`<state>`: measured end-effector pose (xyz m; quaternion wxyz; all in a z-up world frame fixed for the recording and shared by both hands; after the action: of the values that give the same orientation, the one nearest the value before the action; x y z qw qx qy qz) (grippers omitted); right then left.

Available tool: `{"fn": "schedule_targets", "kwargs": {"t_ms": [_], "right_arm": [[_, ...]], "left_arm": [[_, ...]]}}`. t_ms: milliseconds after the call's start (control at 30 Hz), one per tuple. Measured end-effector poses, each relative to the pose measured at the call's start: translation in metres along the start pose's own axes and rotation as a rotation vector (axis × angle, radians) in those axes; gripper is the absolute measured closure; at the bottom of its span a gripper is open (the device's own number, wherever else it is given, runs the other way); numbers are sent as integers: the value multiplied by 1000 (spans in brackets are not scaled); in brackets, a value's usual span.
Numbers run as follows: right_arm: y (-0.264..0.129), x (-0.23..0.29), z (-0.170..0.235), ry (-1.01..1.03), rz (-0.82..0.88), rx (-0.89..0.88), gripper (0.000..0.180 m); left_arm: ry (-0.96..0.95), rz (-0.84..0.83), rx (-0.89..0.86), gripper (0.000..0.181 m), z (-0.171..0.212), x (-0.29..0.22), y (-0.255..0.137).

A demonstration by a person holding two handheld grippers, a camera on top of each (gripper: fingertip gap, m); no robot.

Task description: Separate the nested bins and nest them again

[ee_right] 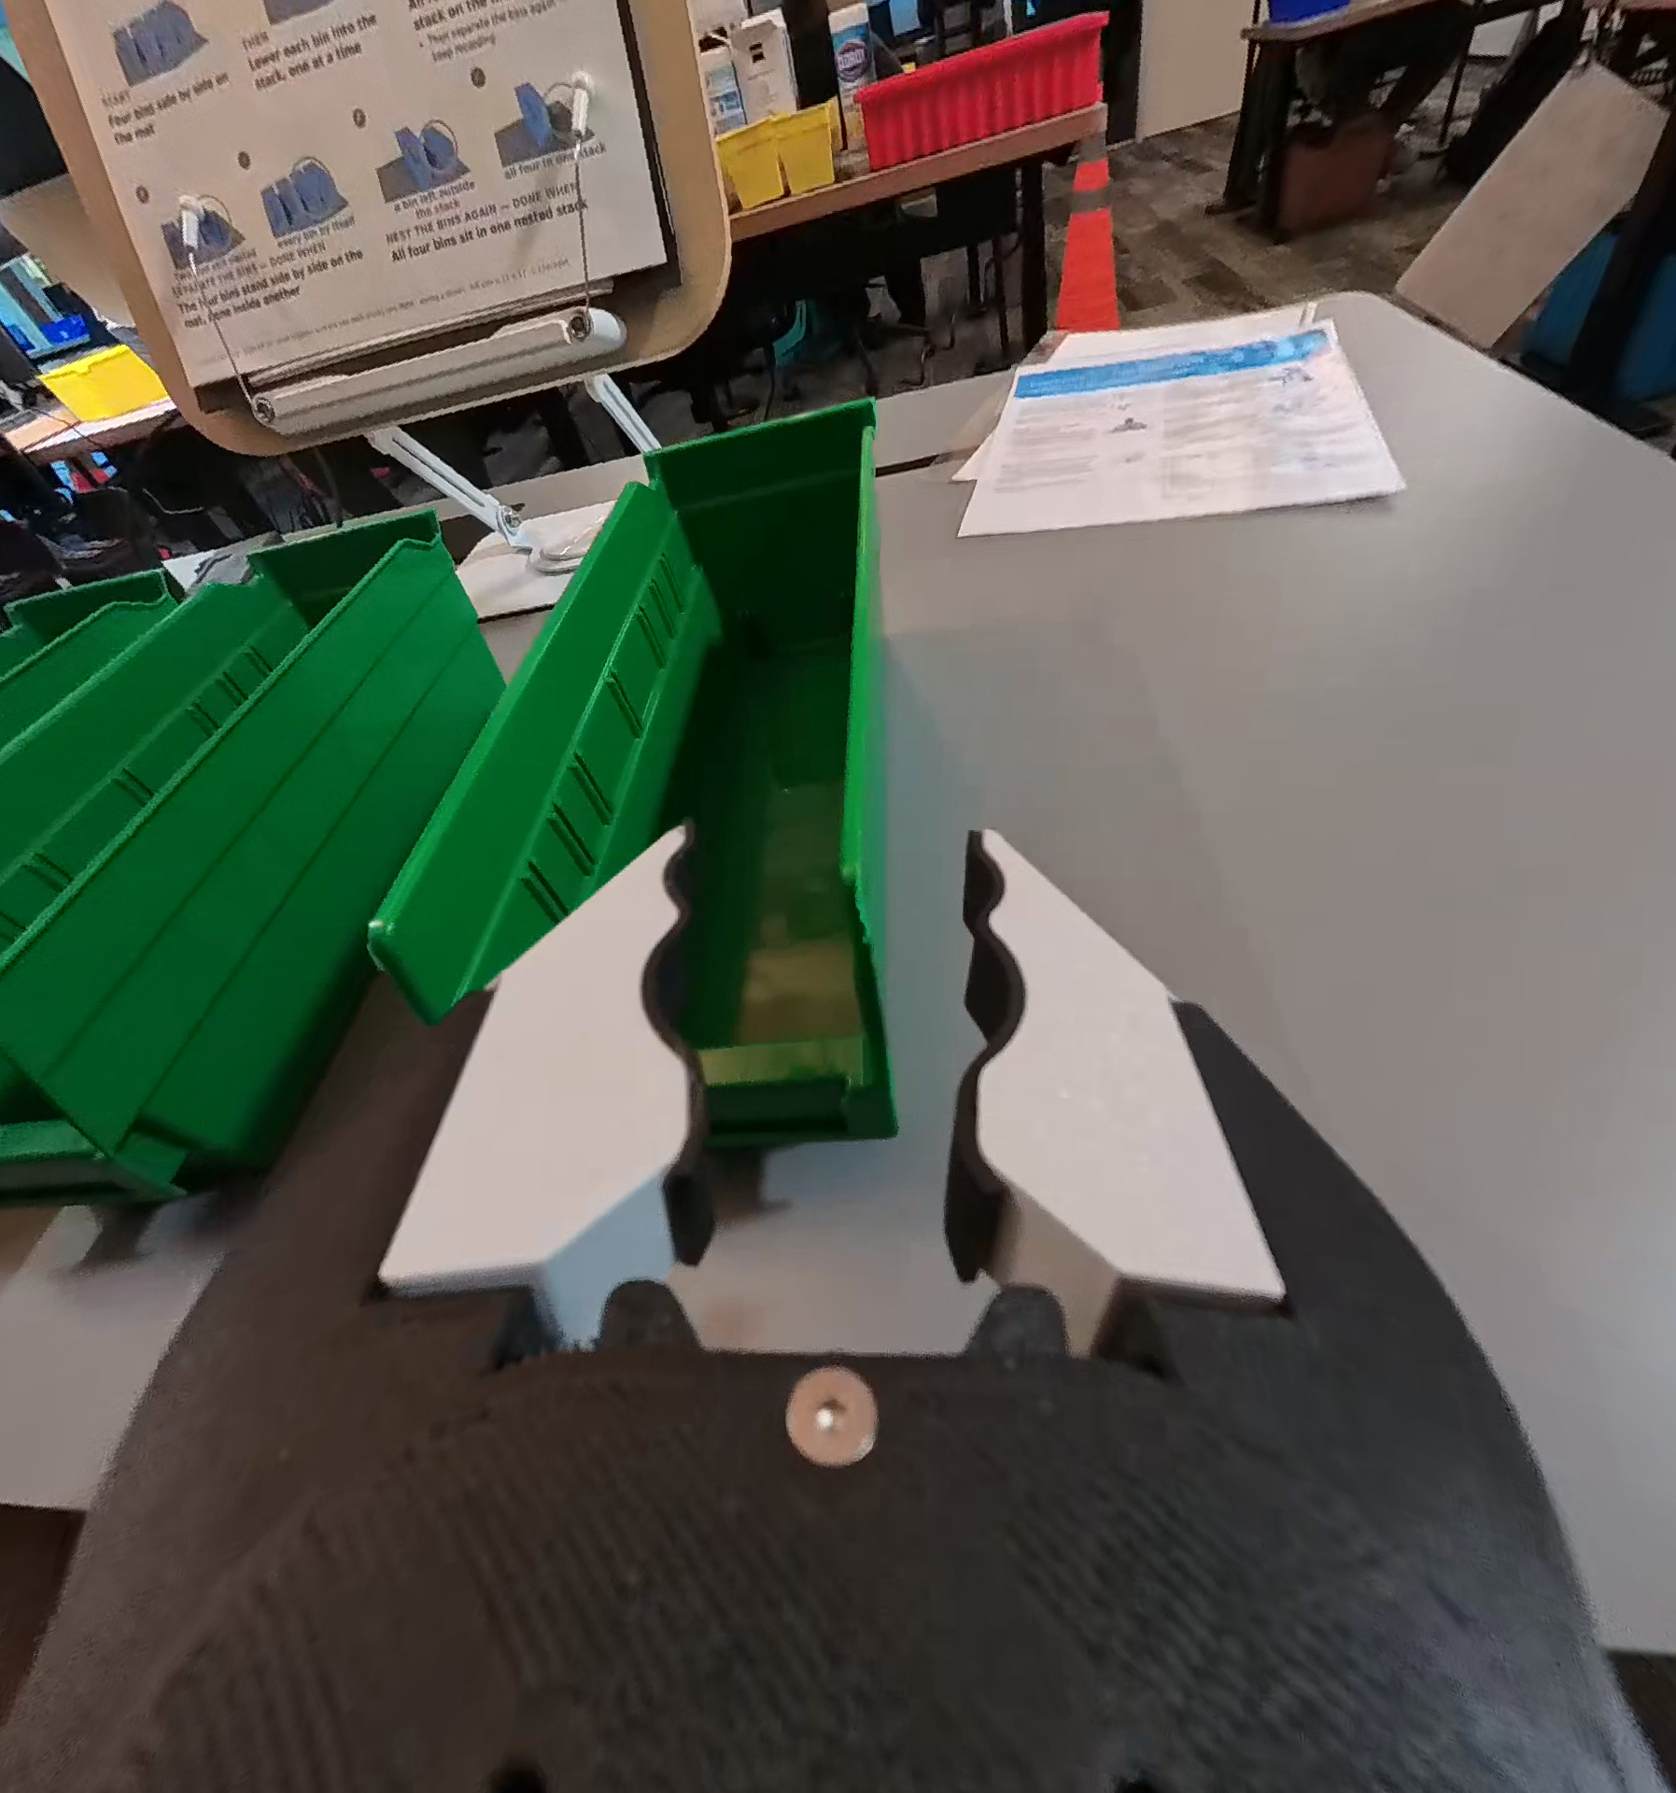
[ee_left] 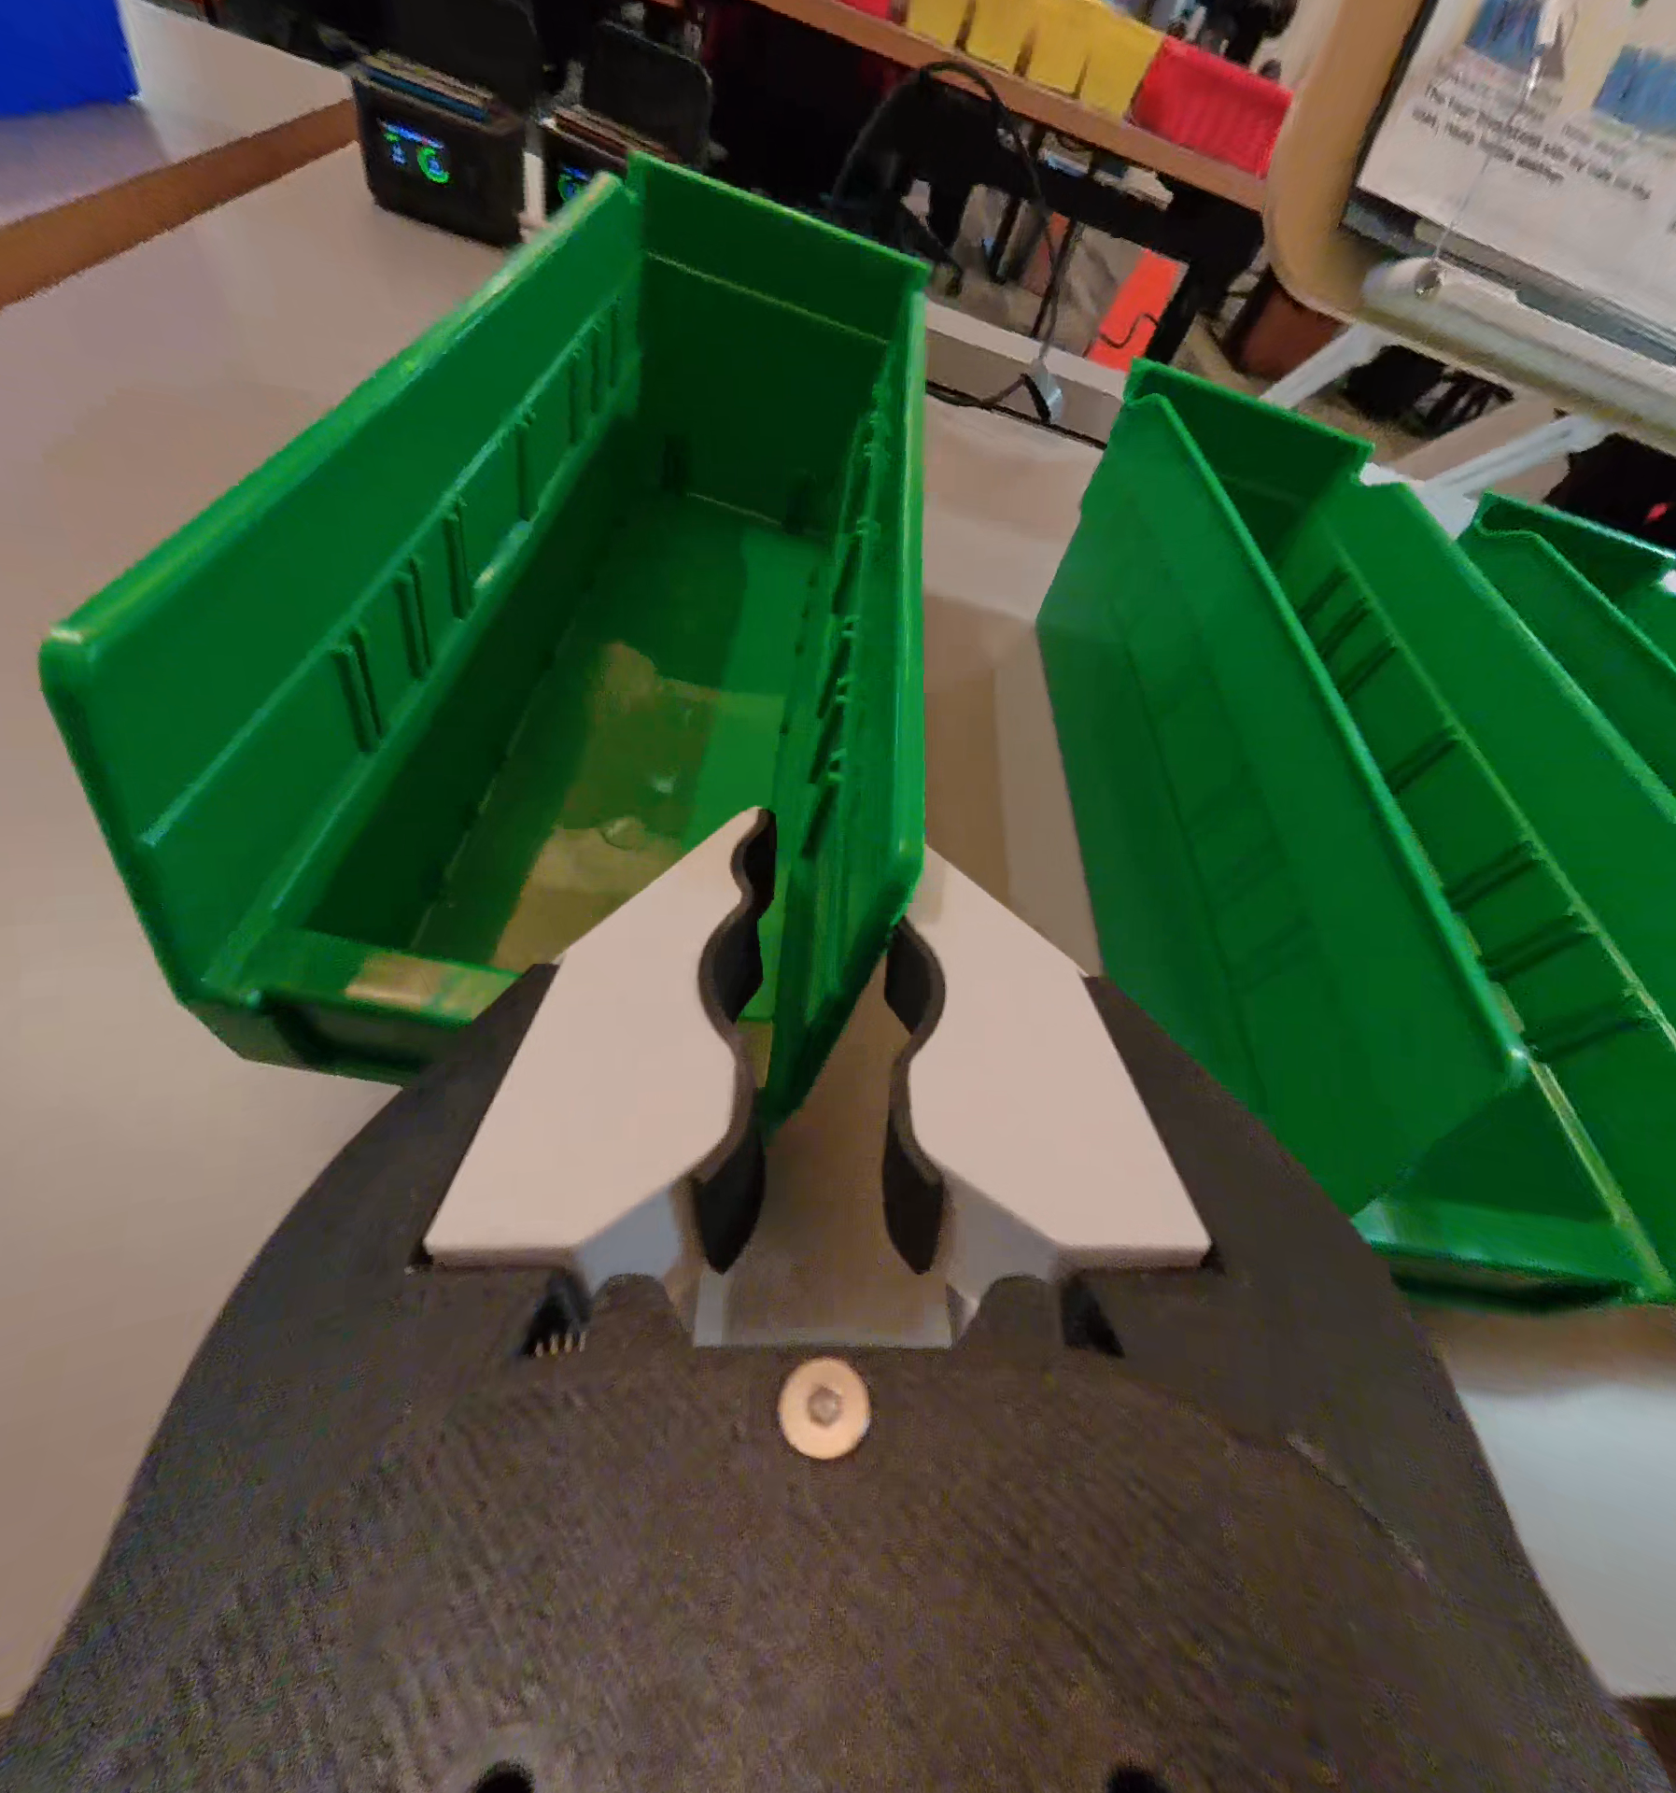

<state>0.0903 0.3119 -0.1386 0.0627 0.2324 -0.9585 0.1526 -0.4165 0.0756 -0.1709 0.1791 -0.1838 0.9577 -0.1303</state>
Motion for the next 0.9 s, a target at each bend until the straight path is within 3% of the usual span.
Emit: {"fn": "schedule_targets", "kwargs": {"t_ms": [33, 233, 333, 467, 567, 900], "right_arm": [[1, 0, -1, -13, 2, -4, 126], [4, -2, -2, -6, 6, 0, 127], [6, 0, 0, 1, -3, 10, 127], [5, -3, 4, 2, 6, 27, 128], [0, -7, 3, 34, 5, 14, 129], [-1, -11, 4, 105, -18, 19, 128]], "left_arm": [[4, 8, 8, 163, 3, -4, 2], [56, 46, 55, 170, 11, -6, 4], [51, -33, 30, 181, 3, 12, -2], [-41, -73, -2, 181, -3, 33, -10], [51, -153, -13, 181, -7, 43, -18], [87, -171, 10, 181, 1, 46, -21]]}}
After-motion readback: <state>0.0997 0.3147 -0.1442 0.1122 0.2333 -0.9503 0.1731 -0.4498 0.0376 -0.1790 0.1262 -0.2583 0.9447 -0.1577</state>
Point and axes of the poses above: each gripper's, where its closed fingertips meet, y out along the fingers, z out of its underside, x = y × z across the jaws, the point moved 1 cm from there along -y, back along the fingers, and after that the axes turned 5 degrees about z, right-handed, at the moved point
